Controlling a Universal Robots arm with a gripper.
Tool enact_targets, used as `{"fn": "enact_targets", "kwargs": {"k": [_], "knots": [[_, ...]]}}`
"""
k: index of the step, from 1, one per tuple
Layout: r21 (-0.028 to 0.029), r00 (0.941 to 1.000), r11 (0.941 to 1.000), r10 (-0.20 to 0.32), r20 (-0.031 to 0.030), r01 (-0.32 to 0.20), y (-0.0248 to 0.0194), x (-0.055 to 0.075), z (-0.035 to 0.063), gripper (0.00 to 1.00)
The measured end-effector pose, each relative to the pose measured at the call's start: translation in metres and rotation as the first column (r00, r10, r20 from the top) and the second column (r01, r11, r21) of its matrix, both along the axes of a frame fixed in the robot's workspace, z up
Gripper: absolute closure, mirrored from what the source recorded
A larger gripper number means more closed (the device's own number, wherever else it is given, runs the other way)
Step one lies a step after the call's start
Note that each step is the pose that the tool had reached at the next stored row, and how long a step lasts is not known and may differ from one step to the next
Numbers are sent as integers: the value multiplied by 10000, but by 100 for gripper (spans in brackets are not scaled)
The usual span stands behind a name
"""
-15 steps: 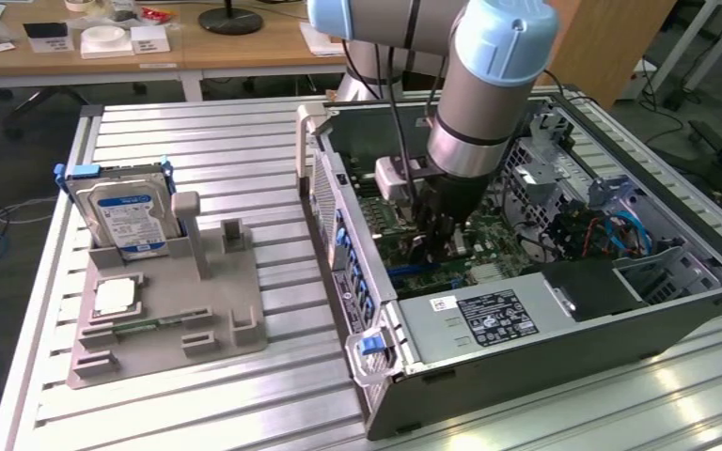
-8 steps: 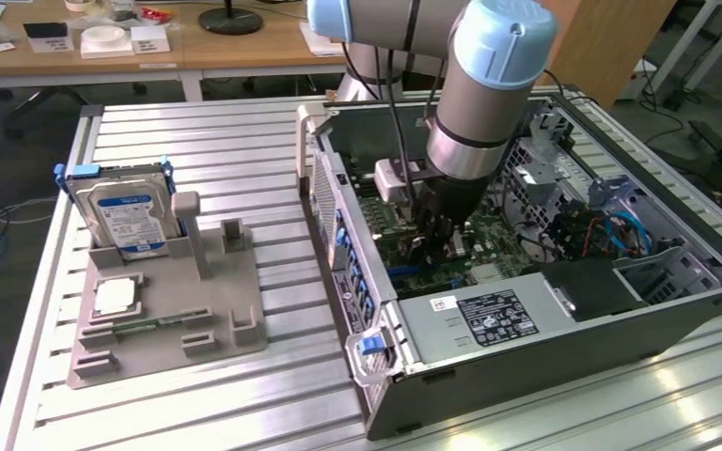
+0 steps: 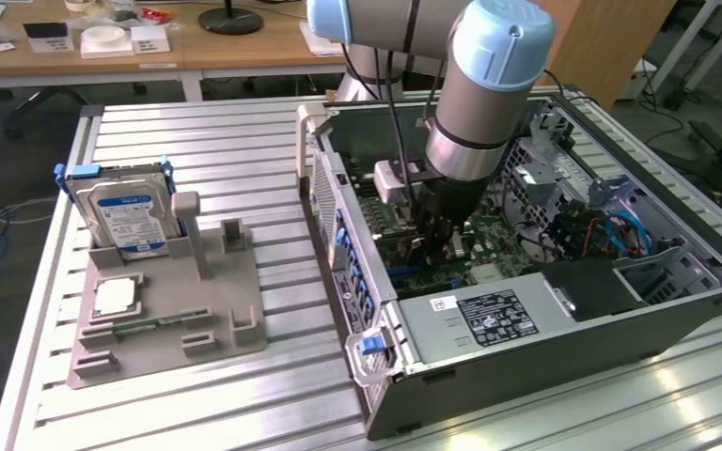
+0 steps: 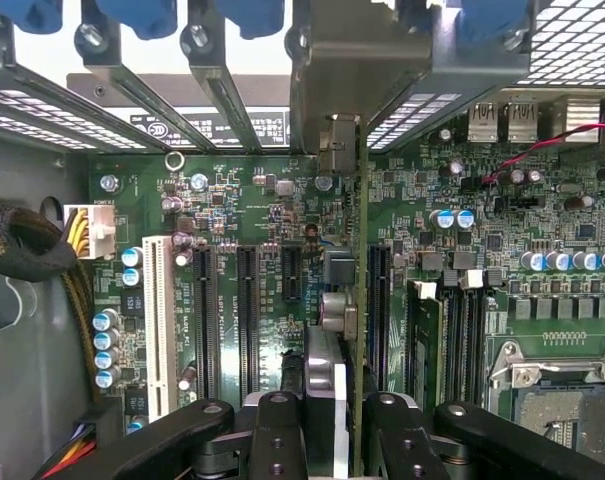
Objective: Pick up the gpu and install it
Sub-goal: 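Insert the gpu into the slot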
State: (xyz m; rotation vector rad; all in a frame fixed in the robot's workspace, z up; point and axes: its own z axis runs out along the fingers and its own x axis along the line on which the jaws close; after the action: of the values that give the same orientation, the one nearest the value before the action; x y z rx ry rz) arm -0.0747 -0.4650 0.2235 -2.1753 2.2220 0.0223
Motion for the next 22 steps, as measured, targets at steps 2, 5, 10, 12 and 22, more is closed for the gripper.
{"fn": "enact_targets", "kwargs": {"k": [2, 5, 10, 12, 22], "knots": [[1, 10000, 10000, -1, 0, 1, 1, -1, -3, 72], [1, 10000, 10000, -2, 2, 2, 2, -15, -7, 72], [0, 10000, 10000, -1, -1, 1, 2, -15, -9, 72], [1, 10000, 10000, -1, -1, 1, 2, -16, -12, 72], [53, 10000, 10000, -1, -3, 1, 2, -16, -87, 72]]}}
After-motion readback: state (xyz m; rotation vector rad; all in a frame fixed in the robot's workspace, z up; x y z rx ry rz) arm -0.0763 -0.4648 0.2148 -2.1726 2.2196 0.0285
